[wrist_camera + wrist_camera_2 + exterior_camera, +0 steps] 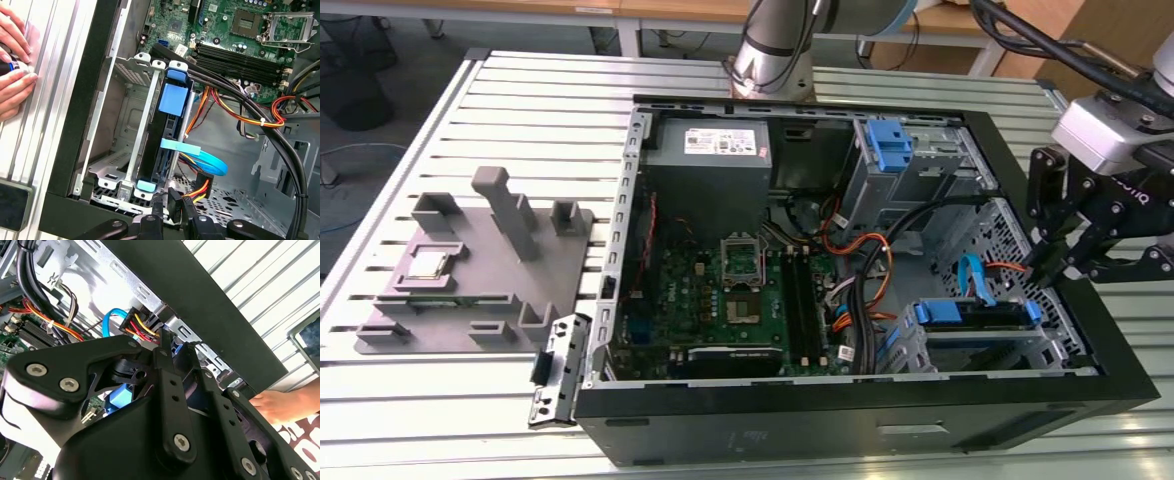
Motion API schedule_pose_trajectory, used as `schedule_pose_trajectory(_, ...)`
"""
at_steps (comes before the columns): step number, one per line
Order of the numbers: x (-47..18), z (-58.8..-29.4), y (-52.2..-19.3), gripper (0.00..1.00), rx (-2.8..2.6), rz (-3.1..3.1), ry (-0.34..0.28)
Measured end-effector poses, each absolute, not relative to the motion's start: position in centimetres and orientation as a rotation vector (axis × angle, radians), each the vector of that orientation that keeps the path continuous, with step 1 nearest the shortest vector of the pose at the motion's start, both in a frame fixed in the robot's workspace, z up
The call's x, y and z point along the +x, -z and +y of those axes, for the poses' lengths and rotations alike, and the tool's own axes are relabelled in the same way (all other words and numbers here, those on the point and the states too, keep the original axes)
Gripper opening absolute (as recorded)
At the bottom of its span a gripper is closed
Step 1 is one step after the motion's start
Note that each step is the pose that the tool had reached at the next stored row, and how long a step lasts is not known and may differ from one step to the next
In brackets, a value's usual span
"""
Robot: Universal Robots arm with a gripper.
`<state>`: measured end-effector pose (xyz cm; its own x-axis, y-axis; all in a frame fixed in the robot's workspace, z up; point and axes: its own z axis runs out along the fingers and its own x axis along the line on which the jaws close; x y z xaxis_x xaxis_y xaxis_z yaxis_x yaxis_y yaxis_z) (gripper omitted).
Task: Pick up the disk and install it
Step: 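Insert the second disk wire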
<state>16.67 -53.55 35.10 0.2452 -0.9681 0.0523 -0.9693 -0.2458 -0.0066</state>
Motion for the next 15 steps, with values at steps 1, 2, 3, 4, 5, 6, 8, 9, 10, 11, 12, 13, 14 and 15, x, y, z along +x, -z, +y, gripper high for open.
schedule_pose_trajectory(1, 16.7, -53.5, -35.1, 0.27, 2.457, -1.912, -0.071)
schedule_pose_trajectory(2, 16.7, -53.5, -35.1, 0.21, 2.457, -1.912, -0.071)
schedule_pose_trajectory(3, 16.7, -53.5, -35.1, 0.21, 2.457, -1.912, -0.071)
schedule_pose_trajectory(4, 16.7, -53.5, -35.1, 0.21, 2.457, -1.912, -0.071)
schedule_pose_trajectory(5, 16.7, -53.5, -35.1, 0.16, 2.457, -1.911, -0.071)
schedule_pose_trajectory(6, 16.7, -53.5, -35.1, 0.16, 2.457, -1.911, -0.072)
schedule_pose_trajectory(8, 16.7, -53.5, -35.1, 0.16, 2.457, -1.911, -0.072)
schedule_pose_trajectory(9, 16.4, -53.5, -35.1, 0.16, 2.458, -1.911, -0.073)
schedule_pose_trajectory(10, 16.0, -53.6, -35.1, 0.16, 2.459, -1.912, -0.076)
schedule_pose_trajectory(11, 15.6, -53.6, -35.1, 0.16, 2.46, -1.913, -0.08)
schedule_pose_trajectory(12, 15.2, -53.6, -35.1, 0.16, 2.462, -1.915, -0.085)
schedule_pose_trajectory(13, 14.9, -53.7, -35.1, 0.16, 2.466, -1.919, -0.096)
schedule_pose_trajectory(14, 14.7, -53.8, -35.0, 0.16, 2.47, -1.922, -0.107)
schedule_pose_trajectory(15, 14.6, -53.9, -35.0, 0.16, 2.473, -1.925, -0.118)
